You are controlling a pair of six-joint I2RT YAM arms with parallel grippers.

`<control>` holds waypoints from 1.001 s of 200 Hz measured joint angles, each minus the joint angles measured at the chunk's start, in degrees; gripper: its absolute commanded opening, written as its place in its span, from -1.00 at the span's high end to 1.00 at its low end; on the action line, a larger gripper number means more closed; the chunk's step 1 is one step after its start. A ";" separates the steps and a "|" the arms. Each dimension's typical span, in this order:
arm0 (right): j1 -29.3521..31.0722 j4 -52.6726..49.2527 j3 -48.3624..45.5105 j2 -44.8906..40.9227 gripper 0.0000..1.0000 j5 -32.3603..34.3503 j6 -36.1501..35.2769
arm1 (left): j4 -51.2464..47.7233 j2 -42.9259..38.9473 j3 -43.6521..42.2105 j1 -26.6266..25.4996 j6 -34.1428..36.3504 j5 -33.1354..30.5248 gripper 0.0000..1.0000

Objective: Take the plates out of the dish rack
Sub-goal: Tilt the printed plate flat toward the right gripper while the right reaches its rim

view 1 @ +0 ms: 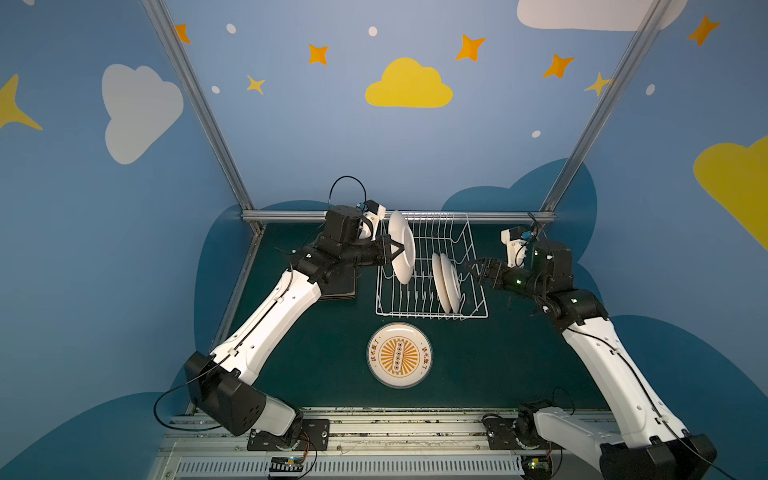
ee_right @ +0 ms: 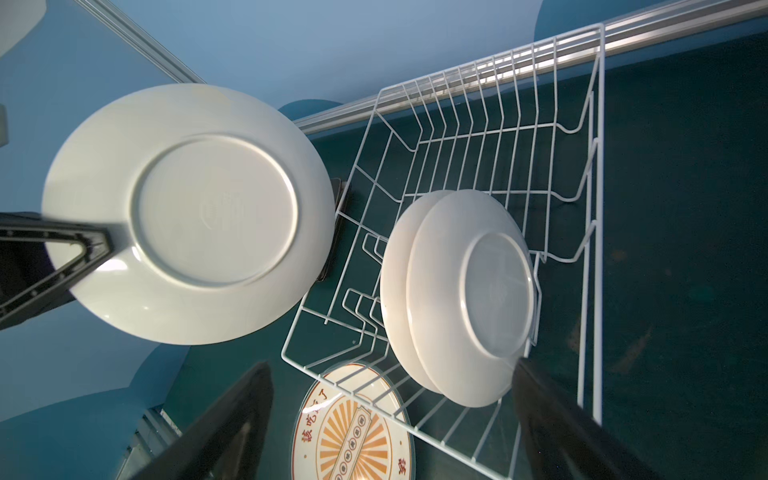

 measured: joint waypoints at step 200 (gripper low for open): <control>2.38 0.44 10.14 9.46 -0.79 -12.94 14.67 | -0.63 -21.62 -21.27 -14.10 56.63 -26.64 0.95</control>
